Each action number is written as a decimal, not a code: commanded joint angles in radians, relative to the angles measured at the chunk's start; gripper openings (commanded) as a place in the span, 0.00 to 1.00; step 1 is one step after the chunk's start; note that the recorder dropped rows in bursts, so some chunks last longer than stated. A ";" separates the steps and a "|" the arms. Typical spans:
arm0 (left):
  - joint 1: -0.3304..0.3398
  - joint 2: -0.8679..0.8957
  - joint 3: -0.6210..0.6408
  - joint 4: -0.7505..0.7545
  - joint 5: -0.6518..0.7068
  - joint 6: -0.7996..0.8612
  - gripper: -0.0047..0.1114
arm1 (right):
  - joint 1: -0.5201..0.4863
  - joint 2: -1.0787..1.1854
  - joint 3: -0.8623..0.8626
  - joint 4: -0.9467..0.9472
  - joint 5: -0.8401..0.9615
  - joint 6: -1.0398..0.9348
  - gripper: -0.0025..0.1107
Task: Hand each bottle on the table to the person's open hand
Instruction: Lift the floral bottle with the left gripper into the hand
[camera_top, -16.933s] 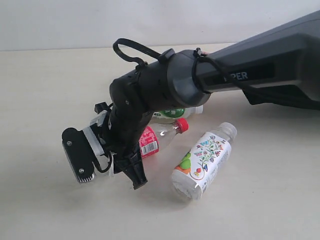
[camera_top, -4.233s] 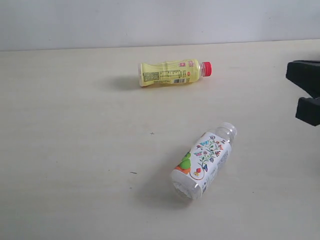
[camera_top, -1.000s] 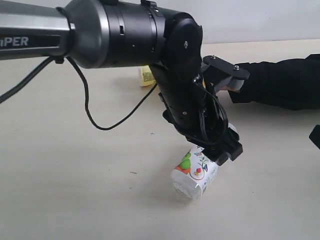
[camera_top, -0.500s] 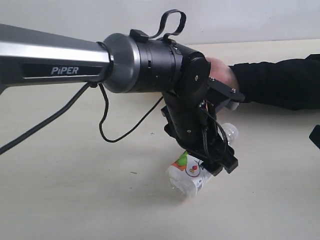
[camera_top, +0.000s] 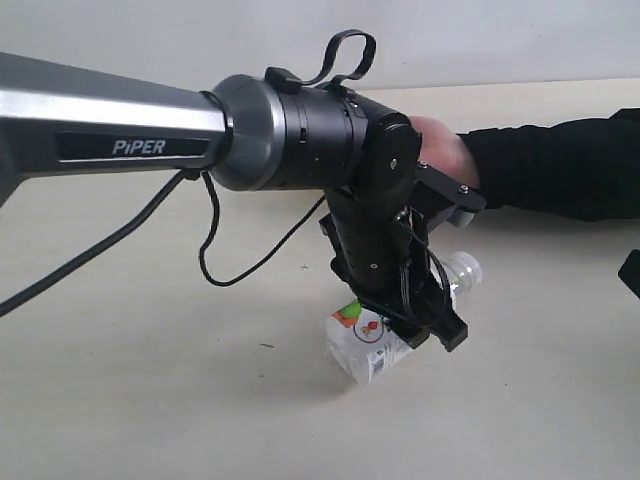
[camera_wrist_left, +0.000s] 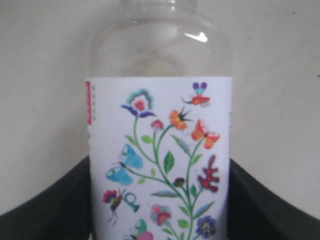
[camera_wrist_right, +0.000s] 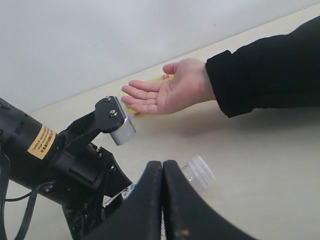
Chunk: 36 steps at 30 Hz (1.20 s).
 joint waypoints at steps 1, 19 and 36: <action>-0.002 -0.063 -0.008 0.067 0.013 0.020 0.07 | -0.003 -0.006 0.003 -0.004 -0.005 -0.005 0.02; 0.040 -0.107 -0.364 0.397 -0.136 -0.577 0.04 | -0.003 -0.006 0.003 -0.004 -0.005 -0.005 0.02; 0.355 0.172 -0.527 -0.526 -0.046 -0.397 0.04 | -0.003 -0.006 0.003 -0.004 -0.005 -0.007 0.02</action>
